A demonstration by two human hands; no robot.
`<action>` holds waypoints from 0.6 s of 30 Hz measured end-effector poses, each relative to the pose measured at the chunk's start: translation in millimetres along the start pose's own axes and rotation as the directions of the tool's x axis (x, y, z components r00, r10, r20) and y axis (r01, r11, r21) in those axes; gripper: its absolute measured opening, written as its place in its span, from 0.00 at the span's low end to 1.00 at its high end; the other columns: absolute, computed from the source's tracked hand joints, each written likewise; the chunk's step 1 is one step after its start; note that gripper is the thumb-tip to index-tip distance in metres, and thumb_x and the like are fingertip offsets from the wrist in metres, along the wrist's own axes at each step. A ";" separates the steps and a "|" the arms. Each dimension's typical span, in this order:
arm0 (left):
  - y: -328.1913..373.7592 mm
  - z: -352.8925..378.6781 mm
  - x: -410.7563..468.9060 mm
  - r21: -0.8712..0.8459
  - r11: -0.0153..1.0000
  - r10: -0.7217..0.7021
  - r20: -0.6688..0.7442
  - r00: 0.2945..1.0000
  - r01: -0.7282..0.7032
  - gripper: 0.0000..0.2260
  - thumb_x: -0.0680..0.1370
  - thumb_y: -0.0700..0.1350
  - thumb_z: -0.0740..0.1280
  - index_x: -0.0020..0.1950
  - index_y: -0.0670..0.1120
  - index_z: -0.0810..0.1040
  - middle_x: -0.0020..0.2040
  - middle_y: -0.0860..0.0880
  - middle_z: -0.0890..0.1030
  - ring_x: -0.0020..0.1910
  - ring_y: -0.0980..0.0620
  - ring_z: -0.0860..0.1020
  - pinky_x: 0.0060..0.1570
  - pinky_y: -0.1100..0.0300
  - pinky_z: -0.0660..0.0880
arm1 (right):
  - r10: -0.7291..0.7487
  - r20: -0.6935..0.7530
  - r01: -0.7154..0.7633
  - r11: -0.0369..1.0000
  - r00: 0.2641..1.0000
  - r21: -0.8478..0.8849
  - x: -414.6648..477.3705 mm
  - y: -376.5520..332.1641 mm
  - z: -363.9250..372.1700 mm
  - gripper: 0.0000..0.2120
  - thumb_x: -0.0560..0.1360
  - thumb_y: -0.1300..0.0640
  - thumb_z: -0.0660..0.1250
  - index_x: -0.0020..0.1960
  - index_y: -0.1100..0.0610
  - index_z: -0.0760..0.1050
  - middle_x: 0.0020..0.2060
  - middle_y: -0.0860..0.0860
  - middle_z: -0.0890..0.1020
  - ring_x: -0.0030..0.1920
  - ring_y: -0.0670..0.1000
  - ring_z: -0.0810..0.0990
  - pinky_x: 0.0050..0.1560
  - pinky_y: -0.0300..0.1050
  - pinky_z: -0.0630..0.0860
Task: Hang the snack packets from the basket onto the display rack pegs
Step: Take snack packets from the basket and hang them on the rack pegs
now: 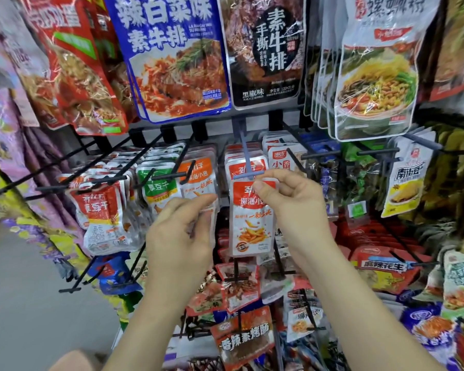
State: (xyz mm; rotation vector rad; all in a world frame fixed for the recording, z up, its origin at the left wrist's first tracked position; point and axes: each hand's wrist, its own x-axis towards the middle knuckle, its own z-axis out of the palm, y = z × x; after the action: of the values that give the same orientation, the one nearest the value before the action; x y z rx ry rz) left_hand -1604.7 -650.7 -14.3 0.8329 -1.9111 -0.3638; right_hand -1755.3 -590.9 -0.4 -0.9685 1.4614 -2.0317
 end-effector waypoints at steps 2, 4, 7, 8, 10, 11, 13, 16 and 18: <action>2.4 -1.9 3.4 -0.044 0.999 0.020 0.041 0.999 -0.018 0.11 0.76 0.40 0.66 0.55 0.49 0.84 0.44 0.59 0.77 0.44 0.61 0.76 0.42 0.72 0.70 | 0.006 -0.021 -0.006 1.000 1.000 0.025 0.4 0.5 1.3 0.14 0.73 0.64 0.73 0.36 0.46 0.82 0.38 0.51 0.86 0.44 0.56 0.84 0.53 0.56 0.80; 8.8 -1.8 7.6 -0.066 0.998 0.014 0.068 0.998 -0.010 0.13 0.73 0.41 0.64 0.53 0.50 0.85 0.42 0.60 0.78 0.43 0.61 0.76 0.43 0.70 0.72 | 0.013 -0.032 -0.012 1.000 0.999 0.023 2.1 0.6 2.8 0.10 0.73 0.63 0.73 0.40 0.48 0.82 0.39 0.50 0.86 0.45 0.54 0.85 0.52 0.57 0.81; 16.9 2.4 14.9 -0.030 0.999 0.014 0.074 0.997 -0.011 0.13 0.71 0.43 0.63 0.49 0.49 0.86 0.42 0.59 0.81 0.47 0.64 0.76 0.47 0.72 0.71 | -0.006 -0.050 0.005 1.000 0.999 -0.008 2.5 -0.6 4.2 0.07 0.72 0.62 0.74 0.43 0.50 0.81 0.40 0.53 0.86 0.44 0.55 0.86 0.49 0.59 0.82; 18.1 4.4 17.2 -0.020 1.000 0.000 0.072 0.997 0.001 0.13 0.71 0.45 0.63 0.49 0.49 0.86 0.43 0.59 0.82 0.47 0.67 0.76 0.48 0.75 0.70 | -0.021 -0.060 0.019 1.000 0.998 -0.024 2.2 -0.9 4.3 0.07 0.72 0.61 0.74 0.43 0.50 0.81 0.39 0.53 0.86 0.42 0.55 0.86 0.46 0.59 0.82; 19.3 7.5 20.4 -0.002 1.000 -0.024 0.066 0.998 0.024 0.12 0.72 0.47 0.64 0.47 0.51 0.86 0.42 0.60 0.81 0.46 0.68 0.75 0.49 0.76 0.68 | -0.063 -0.077 0.058 0.996 0.995 -0.068 1.1 -1.3 4.8 0.07 0.72 0.61 0.74 0.42 0.50 0.81 0.38 0.51 0.86 0.41 0.53 0.85 0.45 0.56 0.83; 19.8 8.3 21.4 0.006 0.999 -0.034 0.057 0.998 0.034 0.10 0.73 0.48 0.66 0.47 0.51 0.86 0.41 0.61 0.81 0.45 0.67 0.75 0.49 0.77 0.68 | -0.076 -0.073 0.069 0.994 0.994 -0.084 1.1 -1.8 6.0 0.07 0.72 0.61 0.74 0.41 0.49 0.81 0.38 0.51 0.85 0.41 0.53 0.85 0.45 0.55 0.82; 21.8 8.6 22.8 0.018 0.997 -0.072 0.043 0.996 0.071 0.06 0.75 0.49 0.70 0.47 0.51 0.86 0.40 0.63 0.79 0.43 0.65 0.75 0.47 0.77 0.68 | -0.054 -0.055 0.050 0.996 0.997 -0.072 2.0 -1.8 8.9 0.06 0.72 0.61 0.74 0.42 0.51 0.83 0.38 0.52 0.85 0.43 0.55 0.85 0.47 0.57 0.82; 25.5 10.1 26.0 0.028 0.989 -0.147 0.054 0.988 0.146 0.07 0.74 0.54 0.71 0.46 0.52 0.86 0.41 0.63 0.80 0.45 0.65 0.76 0.48 0.69 0.70 | 0.051 -0.048 -0.051 0.999 0.998 0.017 5.3 -2.2 8.2 0.05 0.71 0.61 0.75 0.41 0.52 0.84 0.38 0.51 0.85 0.45 0.54 0.84 0.53 0.55 0.81; 27.0 12.2 30.2 0.033 0.982 -0.190 0.077 0.979 0.188 0.09 0.73 0.57 0.72 0.45 0.53 0.85 0.42 0.62 0.80 0.48 0.63 0.76 0.49 0.64 0.71 | 0.113 -0.021 -0.111 0.991 0.993 0.074 7.9 -1.7 5.3 0.05 0.70 0.62 0.75 0.41 0.52 0.84 0.40 0.51 0.86 0.48 0.53 0.84 0.57 0.55 0.80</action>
State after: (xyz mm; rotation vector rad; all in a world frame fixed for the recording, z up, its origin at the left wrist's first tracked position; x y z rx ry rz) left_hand -1634.5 -653.3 15.6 1.0347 -1.9178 -0.4957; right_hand -1756.3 -599.3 4.4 -0.8154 1.4121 -2.0078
